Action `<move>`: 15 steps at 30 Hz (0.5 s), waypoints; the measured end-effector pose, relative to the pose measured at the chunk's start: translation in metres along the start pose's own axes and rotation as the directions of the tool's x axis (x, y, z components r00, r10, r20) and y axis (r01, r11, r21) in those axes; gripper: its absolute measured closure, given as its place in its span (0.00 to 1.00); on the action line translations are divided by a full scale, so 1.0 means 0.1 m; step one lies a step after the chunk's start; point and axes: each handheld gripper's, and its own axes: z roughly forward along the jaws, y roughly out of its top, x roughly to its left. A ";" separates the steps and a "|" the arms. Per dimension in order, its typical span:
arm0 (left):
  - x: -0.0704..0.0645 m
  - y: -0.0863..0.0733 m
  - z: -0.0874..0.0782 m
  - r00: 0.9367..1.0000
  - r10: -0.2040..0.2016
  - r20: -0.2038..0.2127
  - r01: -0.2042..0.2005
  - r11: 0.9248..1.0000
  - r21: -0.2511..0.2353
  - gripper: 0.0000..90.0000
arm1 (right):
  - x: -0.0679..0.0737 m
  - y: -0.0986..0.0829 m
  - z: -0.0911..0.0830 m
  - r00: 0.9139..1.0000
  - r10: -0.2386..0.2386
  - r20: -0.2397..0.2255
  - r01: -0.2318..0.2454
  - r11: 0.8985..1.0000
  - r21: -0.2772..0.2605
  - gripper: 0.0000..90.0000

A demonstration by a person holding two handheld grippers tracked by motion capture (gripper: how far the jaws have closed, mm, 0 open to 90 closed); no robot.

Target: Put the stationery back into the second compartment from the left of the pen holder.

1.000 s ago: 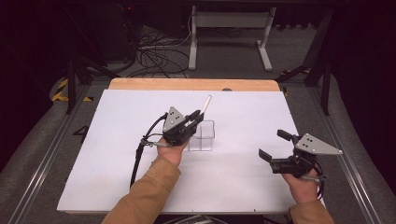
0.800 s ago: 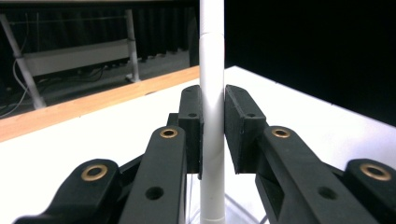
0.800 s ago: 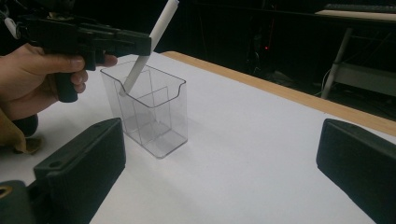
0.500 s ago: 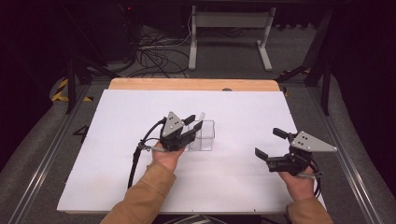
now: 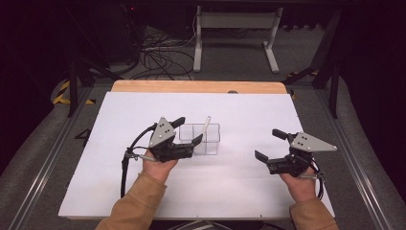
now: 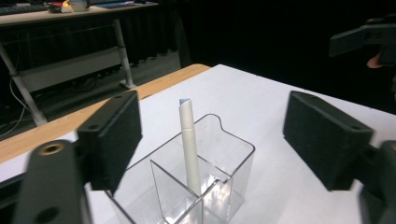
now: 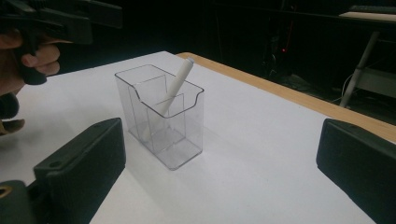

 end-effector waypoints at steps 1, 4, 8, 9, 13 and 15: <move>0.01 0.01 -0.04 1.000 0.000 0.005 0.000 1.000 -0.001 0.18 | 0.00 0.00 0.00 1.000 -0.003 -0.004 0.003 1.000 0.000 0.02; 0.04 0.02 -0.14 1.000 -0.019 0.022 0.019 1.000 -0.003 0.11 | 0.02 0.00 0.00 1.000 -0.005 -0.005 0.005 1.000 0.001 0.02; 0.08 0.02 -0.30 0.999 -0.007 0.052 0.006 1.000 0.017 0.10 | 0.05 0.01 -0.02 1.000 -0.011 -0.011 0.011 1.000 0.000 0.02; 0.10 0.02 -0.34 0.999 -0.001 0.054 0.000 1.000 0.015 0.09 | 0.06 0.00 -0.02 1.000 -0.009 -0.013 0.009 1.000 0.001 0.02; 0.17 -0.04 -0.51 0.998 0.003 0.055 -0.005 1.000 0.021 0.07 | 0.08 -0.01 -0.01 1.000 -0.013 -0.024 0.013 1.000 0.003 0.02; 0.20 -0.07 -0.59 1.000 0.018 0.025 -0.018 1.000 0.023 0.04 | 0.09 -0.01 -0.02 0.999 -0.018 -0.027 0.018 1.000 0.004 0.02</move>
